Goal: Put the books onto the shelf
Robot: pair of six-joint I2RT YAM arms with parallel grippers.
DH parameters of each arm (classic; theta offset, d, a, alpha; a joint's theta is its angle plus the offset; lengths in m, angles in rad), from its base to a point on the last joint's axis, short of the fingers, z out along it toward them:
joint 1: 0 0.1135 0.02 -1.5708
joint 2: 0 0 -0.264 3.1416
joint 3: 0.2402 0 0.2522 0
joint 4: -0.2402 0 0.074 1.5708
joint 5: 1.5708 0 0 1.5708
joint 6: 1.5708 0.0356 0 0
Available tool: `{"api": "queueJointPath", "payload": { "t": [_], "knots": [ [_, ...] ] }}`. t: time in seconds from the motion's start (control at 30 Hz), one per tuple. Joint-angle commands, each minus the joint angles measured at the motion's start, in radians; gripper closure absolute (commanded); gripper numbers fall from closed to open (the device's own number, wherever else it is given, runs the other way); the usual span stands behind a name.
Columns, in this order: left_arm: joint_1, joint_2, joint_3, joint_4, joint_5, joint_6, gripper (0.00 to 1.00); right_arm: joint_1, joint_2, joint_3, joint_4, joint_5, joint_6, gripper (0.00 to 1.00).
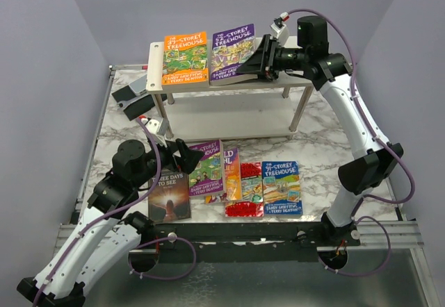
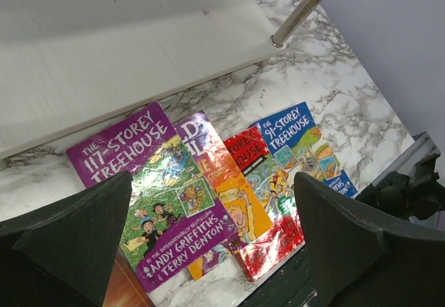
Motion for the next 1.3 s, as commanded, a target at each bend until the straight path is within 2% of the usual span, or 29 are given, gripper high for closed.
{"api": "queueJointPath", "payload": {
  "t": [0.0, 0.17, 0.53, 0.63, 0.8, 1.27],
  "knots": [
    [0.005, -0.006, -0.012, 0.023, 0.020, 0.014, 0.01, -0.005, 0.013, 0.050, -0.058, -0.008, -0.062, 0.47],
    [0.006, -0.009, -0.012, 0.026, 0.020, 0.013, 0.01, -0.004, 0.024, 0.112, -0.151, 0.067, -0.133, 0.34],
    [0.007, -0.011, -0.014, 0.028, 0.025, 0.014, 0.01, 0.003, 0.000, 0.162, -0.297, 0.371, -0.301, 0.20],
    [0.006, -0.010, -0.013, 0.028, 0.027, 0.015, 0.01, 0.027, -0.011, 0.177, -0.314, 0.526, -0.350, 0.19],
    [0.008, -0.011, -0.013, 0.030, 0.026, 0.013, 0.01, 0.030, 0.004, 0.197, -0.295, 0.590, -0.362, 0.20],
    [0.008, -0.007, -0.015, 0.030, 0.028, 0.012, 0.01, 0.047, 0.095, 0.252, -0.254, 0.546, -0.374, 0.26]
  ]
}}
